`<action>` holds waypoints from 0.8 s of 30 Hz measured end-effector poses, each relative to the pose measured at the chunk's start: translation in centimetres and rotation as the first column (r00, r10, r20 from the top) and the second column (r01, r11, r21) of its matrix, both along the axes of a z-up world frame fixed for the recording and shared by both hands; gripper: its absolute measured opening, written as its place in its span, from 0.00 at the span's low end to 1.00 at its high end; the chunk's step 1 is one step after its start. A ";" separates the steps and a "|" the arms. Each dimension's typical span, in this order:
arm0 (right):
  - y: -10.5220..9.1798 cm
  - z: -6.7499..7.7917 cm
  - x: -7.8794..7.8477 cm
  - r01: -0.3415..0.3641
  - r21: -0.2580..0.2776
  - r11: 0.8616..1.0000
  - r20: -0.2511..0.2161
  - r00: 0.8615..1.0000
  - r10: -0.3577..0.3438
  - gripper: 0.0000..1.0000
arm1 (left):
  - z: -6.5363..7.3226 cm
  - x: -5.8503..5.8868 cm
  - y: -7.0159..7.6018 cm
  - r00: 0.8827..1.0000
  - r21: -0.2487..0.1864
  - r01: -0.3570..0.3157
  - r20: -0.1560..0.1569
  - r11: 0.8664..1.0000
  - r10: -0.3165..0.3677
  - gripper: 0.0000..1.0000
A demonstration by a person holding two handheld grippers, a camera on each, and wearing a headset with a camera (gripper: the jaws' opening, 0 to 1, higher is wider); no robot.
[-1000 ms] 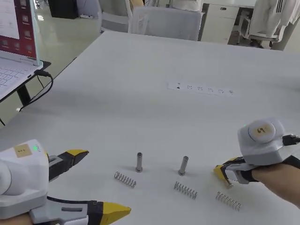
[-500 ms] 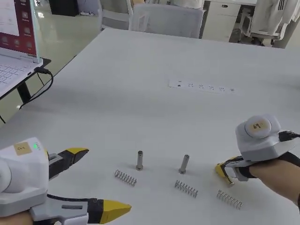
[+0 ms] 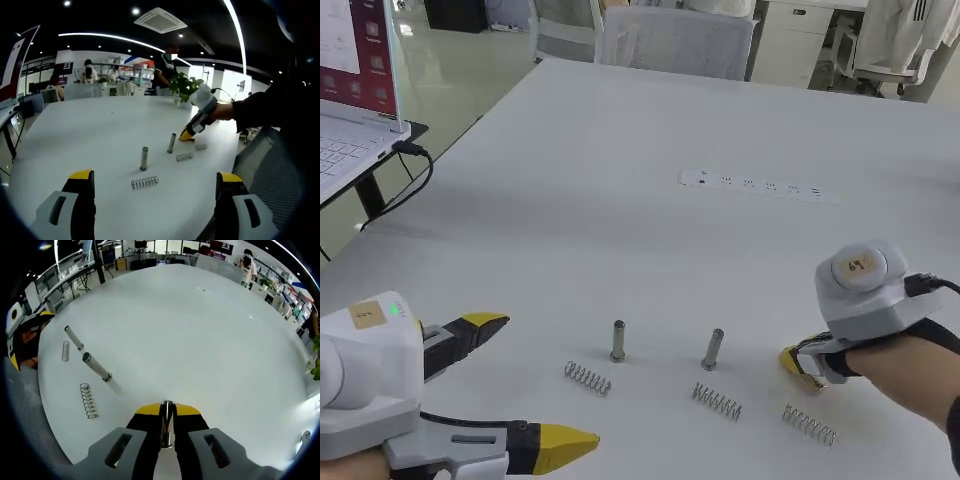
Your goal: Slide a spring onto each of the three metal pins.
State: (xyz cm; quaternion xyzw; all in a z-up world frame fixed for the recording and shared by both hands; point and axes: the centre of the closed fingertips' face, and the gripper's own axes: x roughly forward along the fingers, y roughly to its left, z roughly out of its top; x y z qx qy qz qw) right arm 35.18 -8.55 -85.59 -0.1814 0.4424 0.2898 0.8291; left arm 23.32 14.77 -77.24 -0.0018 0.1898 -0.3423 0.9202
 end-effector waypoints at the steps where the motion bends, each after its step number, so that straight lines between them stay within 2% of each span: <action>1: 0.0 0.0 0.0 0.001 0.002 1.000 0.000 1.000 -0.001 0.06 | 0.0 0.0 0.0 1.000 0.000 0.000 0.001 1.000 0.000 0.98; 6: -0.1 0.4 -0.1 0.015 0.031 0.999 0.001 1.000 -0.015 0.06 | 0.2 0.0 0.0 1.000 -0.001 -0.001 0.005 1.000 0.001 0.98; 18: -0.1 3.0 -0.2 0.029 0.088 0.996 0.046 0.998 -0.033 0.06 | 0.4 0.1 -0.2 1.000 0.000 0.008 0.015 1.000 -0.008 0.98; 24: -0.1 4.0 -0.8 0.030 0.098 0.995 0.067 0.997 -0.037 0.06 | 0.6 0.1 -0.3 1.000 0.002 0.014 0.021 1.000 -0.014 0.98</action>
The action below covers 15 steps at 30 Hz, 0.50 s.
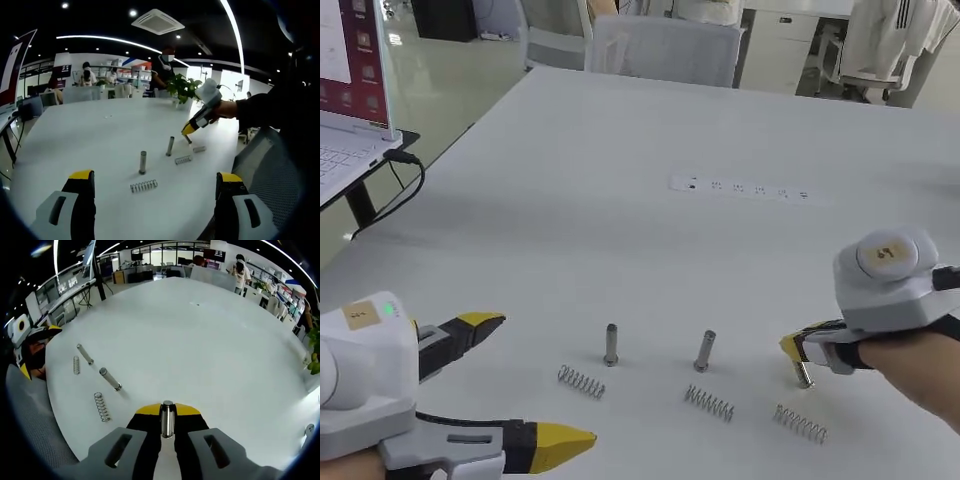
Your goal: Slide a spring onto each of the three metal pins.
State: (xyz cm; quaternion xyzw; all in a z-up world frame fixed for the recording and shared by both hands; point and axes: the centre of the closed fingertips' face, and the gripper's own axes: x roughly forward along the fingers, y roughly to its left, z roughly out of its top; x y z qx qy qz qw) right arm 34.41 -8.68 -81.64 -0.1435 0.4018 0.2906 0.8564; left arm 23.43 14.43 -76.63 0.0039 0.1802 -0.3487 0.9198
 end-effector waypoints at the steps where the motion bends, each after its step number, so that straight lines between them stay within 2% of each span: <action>1: -0.1 0.1 0.0 0.001 0.001 1.000 0.004 1.000 -0.001 0.06 | 0.0 0.0 0.0 1.000 0.000 0.001 0.001 1.000 -0.001 0.98; 15: -0.7 0.7 -0.5 0.016 0.019 1.000 0.026 1.000 -0.017 0.06 | 0.7 -0.4 -0.5 1.000 0.007 0.016 0.009 1.000 -0.016 0.98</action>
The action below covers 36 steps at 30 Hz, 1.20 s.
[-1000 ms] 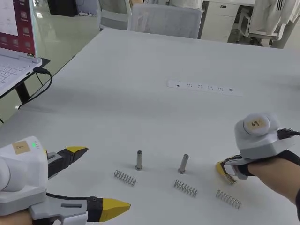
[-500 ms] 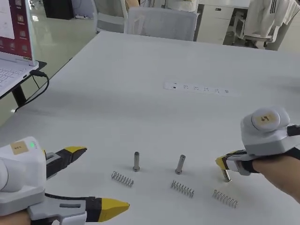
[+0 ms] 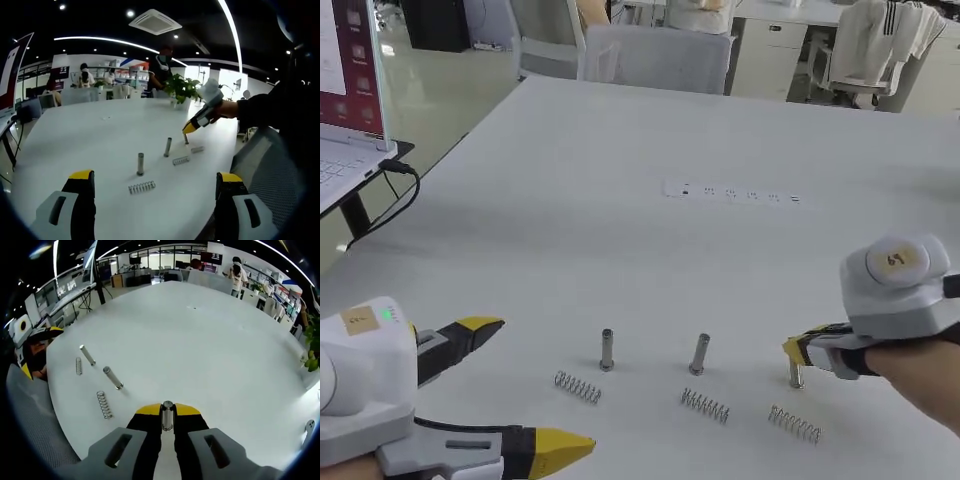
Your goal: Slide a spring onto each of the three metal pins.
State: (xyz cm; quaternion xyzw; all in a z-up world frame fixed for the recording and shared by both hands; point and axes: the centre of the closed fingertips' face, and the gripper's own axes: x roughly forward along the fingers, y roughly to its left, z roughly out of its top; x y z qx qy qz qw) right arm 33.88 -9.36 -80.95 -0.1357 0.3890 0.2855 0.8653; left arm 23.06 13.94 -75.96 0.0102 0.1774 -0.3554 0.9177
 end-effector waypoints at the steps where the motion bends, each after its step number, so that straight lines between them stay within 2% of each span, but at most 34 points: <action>1: 0.0 0.0 0.0 0.000 0.001 1.000 0.001 1.000 0.000 0.06 | 0.0 0.0 0.0 1.000 0.000 0.000 0.000 1.000 0.000 0.98; 14: -0.1 0.0 0.0 0.005 0.005 1.000 0.017 1.000 -0.005 0.06 | 0.0 -0.2 0.0 1.000 0.001 0.001 0.001 1.000 -0.001 0.98; 23: -0.4 0.1 -0.5 0.001 0.012 1.000 0.026 1.000 -0.002 0.06 | -0.1 -0.2 -0.1 1.000 0.001 0.002 0.000 1.000 -0.002 0.98; 36: -1.1 -0.1 -0.9 0.001 0.003 1.000 0.023 1.000 -0.001 0.07 | -0.1 -0.2 -0.3 1.000 0.001 0.005 0.001 1.000 -0.005 0.98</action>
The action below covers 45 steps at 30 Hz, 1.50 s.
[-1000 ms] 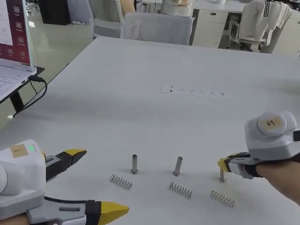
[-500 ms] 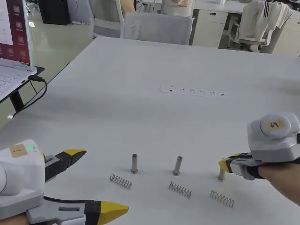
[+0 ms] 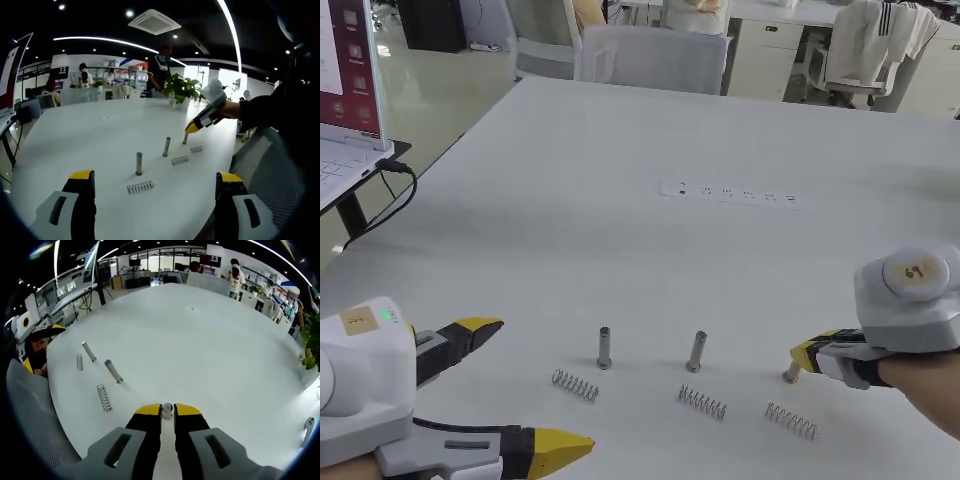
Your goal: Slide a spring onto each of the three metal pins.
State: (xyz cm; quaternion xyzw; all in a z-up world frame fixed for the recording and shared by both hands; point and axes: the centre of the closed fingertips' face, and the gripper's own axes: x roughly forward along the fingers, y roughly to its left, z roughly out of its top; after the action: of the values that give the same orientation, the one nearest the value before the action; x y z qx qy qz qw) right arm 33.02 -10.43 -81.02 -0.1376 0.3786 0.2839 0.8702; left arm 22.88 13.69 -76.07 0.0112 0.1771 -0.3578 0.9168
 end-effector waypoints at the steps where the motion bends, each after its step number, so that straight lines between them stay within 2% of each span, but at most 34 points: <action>1: 0.0 0.0 0.0 0.001 0.001 1.000 -0.002 1.000 -0.001 0.07 | 0.0 0.0 0.0 1.000 -0.001 0.000 0.000 1.000 0.000 0.98; 24: -0.5 0.3 -0.3 0.000 0.003 1.000 0.009 1.000 0.000 0.10 | 0.2 0.0 -0.1 1.000 0.001 0.003 0.006 1.000 -0.003 0.98; 33: -1.5 0.0 -1.4 -0.002 -0.006 1.000 -0.006 1.000 0.002 0.11 | 0.1 0.0 -0.1 1.000 0.003 0.006 0.004 1.000 -0.006 0.98; 38: -1.5 -0.3 -2.5 -0.040 -0.003 0.999 -0.024 0.999 0.040 0.12 | 0.1 0.0 -0.2 1.000 0.003 0.007 0.004 1.000 -0.007 0.98; 41: -1.2 -0.2 -3.2 -0.062 0.030 0.998 -0.039 0.997 0.063 0.13 | 0.1 0.0 -0.2 1.000 0.003 0.008 0.003 1.000 -0.008 0.98; 45: -0.5 -0.7 -4.8 -0.177 0.015 0.984 -0.056 0.982 0.178 0.13 | 0.1 -0.1 -0.2 1.000 0.005 0.010 0.002 1.000 -0.010 0.97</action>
State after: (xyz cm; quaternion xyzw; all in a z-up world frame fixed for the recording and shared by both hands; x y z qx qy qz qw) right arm 28.20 -10.94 -81.68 -0.1581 0.3882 0.3660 0.8309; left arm 22.82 13.46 -75.98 0.0146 0.1770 -0.3620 0.9151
